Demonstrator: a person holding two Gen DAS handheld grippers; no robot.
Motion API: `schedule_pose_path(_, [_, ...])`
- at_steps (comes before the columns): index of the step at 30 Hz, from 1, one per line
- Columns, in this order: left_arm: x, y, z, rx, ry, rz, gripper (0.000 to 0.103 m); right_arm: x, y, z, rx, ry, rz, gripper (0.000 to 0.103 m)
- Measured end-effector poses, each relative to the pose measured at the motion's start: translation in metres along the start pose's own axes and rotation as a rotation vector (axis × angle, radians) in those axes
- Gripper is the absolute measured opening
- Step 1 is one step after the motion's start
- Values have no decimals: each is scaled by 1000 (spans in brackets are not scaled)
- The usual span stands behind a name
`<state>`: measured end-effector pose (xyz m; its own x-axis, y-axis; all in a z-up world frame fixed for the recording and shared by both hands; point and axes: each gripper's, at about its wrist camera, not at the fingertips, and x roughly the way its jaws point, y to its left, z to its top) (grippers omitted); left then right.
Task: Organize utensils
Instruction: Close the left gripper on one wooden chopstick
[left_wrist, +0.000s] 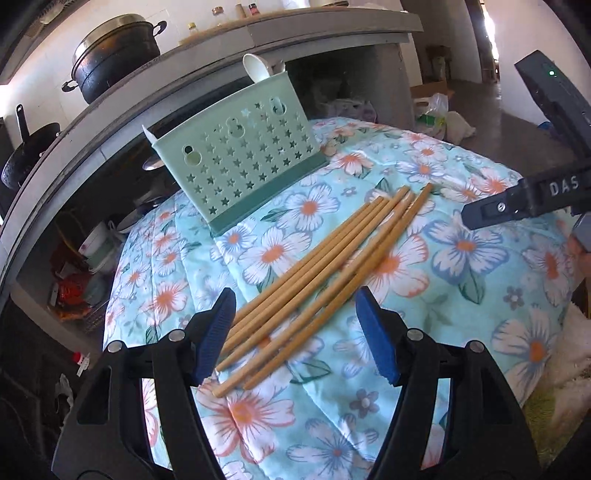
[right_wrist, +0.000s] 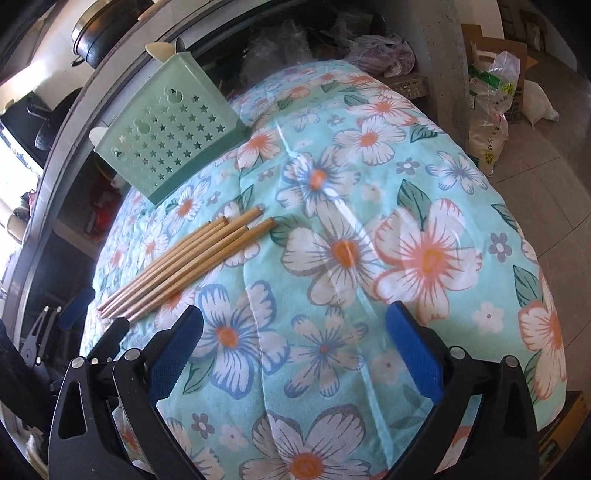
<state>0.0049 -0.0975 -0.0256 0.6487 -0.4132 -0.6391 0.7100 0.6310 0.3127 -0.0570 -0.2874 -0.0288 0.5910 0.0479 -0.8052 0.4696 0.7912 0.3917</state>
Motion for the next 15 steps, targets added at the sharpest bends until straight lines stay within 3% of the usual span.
schedule_pose_path(7, [6,-7,-2,-15,33,-56,64,2,6,0,-17,11,-71,97])
schedule_pose_path(15, [9,-6,2,-26,37,-61,64,1,4,0,-22,33,-48,97])
